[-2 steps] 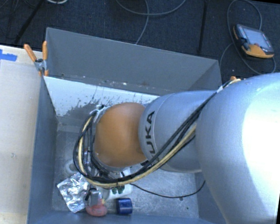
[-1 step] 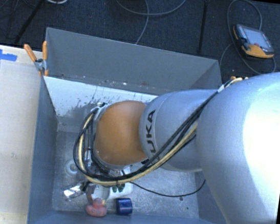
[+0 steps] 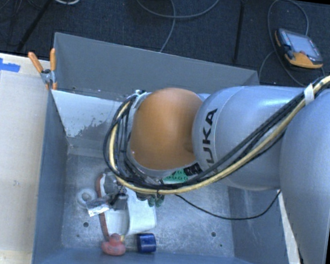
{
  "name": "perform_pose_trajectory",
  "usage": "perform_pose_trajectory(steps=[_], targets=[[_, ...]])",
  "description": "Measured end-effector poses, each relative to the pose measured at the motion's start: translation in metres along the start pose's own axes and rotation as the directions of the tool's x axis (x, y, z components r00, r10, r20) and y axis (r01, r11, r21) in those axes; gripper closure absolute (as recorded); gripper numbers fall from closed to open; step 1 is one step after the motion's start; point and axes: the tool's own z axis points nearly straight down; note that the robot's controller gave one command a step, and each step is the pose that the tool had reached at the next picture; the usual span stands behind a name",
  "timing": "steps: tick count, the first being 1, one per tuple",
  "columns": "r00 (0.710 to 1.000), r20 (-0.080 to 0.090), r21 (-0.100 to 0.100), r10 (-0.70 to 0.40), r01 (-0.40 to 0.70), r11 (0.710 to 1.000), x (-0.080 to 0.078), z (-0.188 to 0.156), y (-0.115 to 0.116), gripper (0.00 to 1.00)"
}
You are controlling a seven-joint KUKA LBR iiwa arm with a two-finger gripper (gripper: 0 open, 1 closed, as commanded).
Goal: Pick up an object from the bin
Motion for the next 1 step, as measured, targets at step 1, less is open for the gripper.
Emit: perform_pose_trajectory(steps=[1], targets=[[1.0,0.001,0.0,0.019,-0.019,1.0,-0.009,-0.1142,-0.0034,1.0]])
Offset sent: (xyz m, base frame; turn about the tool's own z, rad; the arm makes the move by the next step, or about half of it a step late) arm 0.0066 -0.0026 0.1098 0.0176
